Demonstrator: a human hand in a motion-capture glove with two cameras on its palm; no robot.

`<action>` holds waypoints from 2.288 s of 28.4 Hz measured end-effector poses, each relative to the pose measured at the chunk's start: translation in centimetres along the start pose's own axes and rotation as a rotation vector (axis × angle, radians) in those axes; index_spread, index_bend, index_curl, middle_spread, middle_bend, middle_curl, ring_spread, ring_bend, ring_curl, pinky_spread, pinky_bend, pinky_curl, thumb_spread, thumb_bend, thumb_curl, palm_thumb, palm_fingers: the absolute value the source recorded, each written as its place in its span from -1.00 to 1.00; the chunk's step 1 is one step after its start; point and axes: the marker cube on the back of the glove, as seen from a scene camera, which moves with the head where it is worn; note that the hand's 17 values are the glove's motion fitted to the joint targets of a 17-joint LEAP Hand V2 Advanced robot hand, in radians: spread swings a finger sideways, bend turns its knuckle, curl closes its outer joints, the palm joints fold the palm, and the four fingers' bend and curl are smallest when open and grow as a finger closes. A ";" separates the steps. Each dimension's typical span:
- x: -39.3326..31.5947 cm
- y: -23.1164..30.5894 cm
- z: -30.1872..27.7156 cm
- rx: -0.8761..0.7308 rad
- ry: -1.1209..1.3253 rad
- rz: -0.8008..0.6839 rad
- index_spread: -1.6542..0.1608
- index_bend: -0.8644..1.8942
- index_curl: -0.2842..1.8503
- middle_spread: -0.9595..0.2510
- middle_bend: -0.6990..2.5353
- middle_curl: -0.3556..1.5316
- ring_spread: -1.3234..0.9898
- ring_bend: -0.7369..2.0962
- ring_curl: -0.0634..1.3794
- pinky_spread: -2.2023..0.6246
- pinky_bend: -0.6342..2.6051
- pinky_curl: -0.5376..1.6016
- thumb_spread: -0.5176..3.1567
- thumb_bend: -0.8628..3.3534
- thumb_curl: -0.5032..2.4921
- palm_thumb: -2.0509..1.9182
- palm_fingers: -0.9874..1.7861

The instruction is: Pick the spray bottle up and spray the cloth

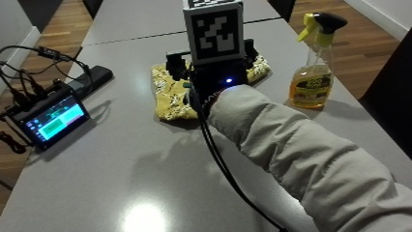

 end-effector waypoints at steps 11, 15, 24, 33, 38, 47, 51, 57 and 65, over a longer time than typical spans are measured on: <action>0.4 0.2 -0.1 -0.003 -0.004 0.007 0.67 -0.11 -0.48 0.49 -0.15 -0.33 0.04 0.05 -0.48 0.46 -0.18 -0.24 -0.27 -0.35 -0.51 0.39 0.69; -0.1 0.5 -0.4 0.012 -0.014 -0.019 0.66 -0.10 -0.44 0.49 -0.14 -0.29 0.03 0.06 -0.42 0.45 -0.16 -0.20 -0.21 -0.35 -0.48 0.39 0.66; 0.1 2.5 -0.9 -0.042 -0.047 -0.064 0.64 -0.13 -0.39 0.49 -0.14 -0.23 0.03 0.07 -0.34 0.43 -0.15 -0.14 -0.14 -0.37 -0.44 0.39 0.56; 10.8 10.1 0.1 0.284 -0.983 -0.304 0.60 -0.24 -0.38 0.54 -0.23 -0.23 0.08 -0.03 -0.35 0.47 -0.27 -0.14 -0.15 -0.40 -0.41 0.43 0.26; 17.4 7.2 1.6 0.482 -1.180 -0.121 0.57 -0.15 -0.33 0.53 -0.21 -0.19 0.08 -0.13 -0.38 0.54 -0.51 -0.22 -0.17 -0.42 -0.40 0.45 0.00; 17.2 -1.0 6.8 0.530 -1.284 -0.123 0.54 -0.20 -0.38 0.48 -0.19 -0.19 0.06 -0.08 -0.44 0.58 -0.47 -0.31 -0.24 -0.47 -0.38 0.48 0.28; 17.0 -1.1 6.6 0.633 -1.247 -0.109 0.54 -0.22 -0.39 0.43 -0.25 -0.20 0.03 -0.08 -0.43 0.47 -0.34 -0.23 -0.30 -0.49 -0.36 0.51 0.57; 17.8 -1.1 5.5 0.750 -1.219 -0.058 0.53 -0.20 -0.31 0.40 -0.25 -0.16 0.01 -0.08 -0.33 0.41 -0.27 -0.13 -0.38 -0.51 -0.33 0.54 0.62; 19.1 -1.2 4.8 0.782 -1.306 -0.034 0.53 -0.21 -0.27 0.39 -0.23 -0.12 -0.01 -0.08 -0.29 0.39 -0.26 -0.09 -0.43 -0.54 -0.29 0.56 0.61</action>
